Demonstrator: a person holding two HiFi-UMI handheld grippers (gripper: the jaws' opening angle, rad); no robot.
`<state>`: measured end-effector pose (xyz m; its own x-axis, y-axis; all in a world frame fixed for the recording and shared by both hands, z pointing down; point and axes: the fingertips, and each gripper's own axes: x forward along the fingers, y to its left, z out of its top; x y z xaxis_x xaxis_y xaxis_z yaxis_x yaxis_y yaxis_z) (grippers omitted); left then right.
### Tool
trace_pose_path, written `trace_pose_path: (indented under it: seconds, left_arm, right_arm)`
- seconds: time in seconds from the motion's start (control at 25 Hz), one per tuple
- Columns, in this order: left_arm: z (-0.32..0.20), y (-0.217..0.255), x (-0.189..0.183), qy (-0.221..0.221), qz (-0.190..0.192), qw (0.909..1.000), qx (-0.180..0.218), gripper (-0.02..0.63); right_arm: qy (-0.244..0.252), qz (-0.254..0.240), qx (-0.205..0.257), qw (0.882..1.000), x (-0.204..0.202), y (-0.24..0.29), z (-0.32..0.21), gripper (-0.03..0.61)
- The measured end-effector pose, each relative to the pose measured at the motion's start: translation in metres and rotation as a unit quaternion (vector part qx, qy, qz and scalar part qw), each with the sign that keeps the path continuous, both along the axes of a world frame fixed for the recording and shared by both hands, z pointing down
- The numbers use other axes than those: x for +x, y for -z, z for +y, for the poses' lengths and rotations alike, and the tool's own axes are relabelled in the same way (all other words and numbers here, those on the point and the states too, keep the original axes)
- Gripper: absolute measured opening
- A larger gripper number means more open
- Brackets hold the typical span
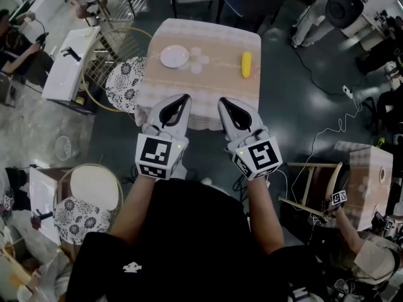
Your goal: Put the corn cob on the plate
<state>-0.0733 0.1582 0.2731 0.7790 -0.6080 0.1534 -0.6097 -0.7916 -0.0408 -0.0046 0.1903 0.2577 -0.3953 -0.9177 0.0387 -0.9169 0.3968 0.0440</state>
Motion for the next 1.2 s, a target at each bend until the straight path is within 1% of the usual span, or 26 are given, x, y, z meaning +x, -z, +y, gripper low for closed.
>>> trace_pose_path:
  seconds: [0.24,0.52,0.68,0.84,0.92,1.04,1.2]
  left_arm:
    - [-0.038,0.003,0.004,-0.019,-0.004,0.9998,-0.002,0.005]
    - [-0.078,0.006,-0.003,-0.033,0.003,0.9994,-0.004,0.005]
    - [-0.095,-0.001,-0.008,-0.050,-0.006,0.9987,-0.009,0.005]
    - [-0.107,-0.005,-0.012,-0.065,-0.032,0.9973,0.015,0.005]
    - [-0.112,-0.009,-0.012,-0.074,-0.027,0.9969,0.005,0.005]
    - [-0.122,-0.013,-0.013,-0.075,-0.016,0.9969,-0.013,0.005]
    - [-0.132,-0.018,-0.003,-0.080,-0.018,0.9964,-0.019,0.005]
  right_arm:
    - [-0.024,0.001,-0.005,1.000,0.006,0.000,-0.036,0.000]
    - [-0.048,0.001,-0.013,0.999,0.005,0.000,-0.072,0.000]
    - [-0.067,0.001,-0.020,0.998,0.003,-0.005,-0.090,0.000]
    - [-0.086,0.004,-0.024,0.996,0.001,-0.011,-0.104,0.000]
    - [-0.094,0.007,-0.029,0.995,0.001,-0.013,-0.107,0.000]
    - [-0.102,0.012,-0.041,0.994,0.004,-0.018,-0.112,0.000]
    - [-0.119,0.010,-0.052,0.991,0.023,-0.024,-0.119,0.000]
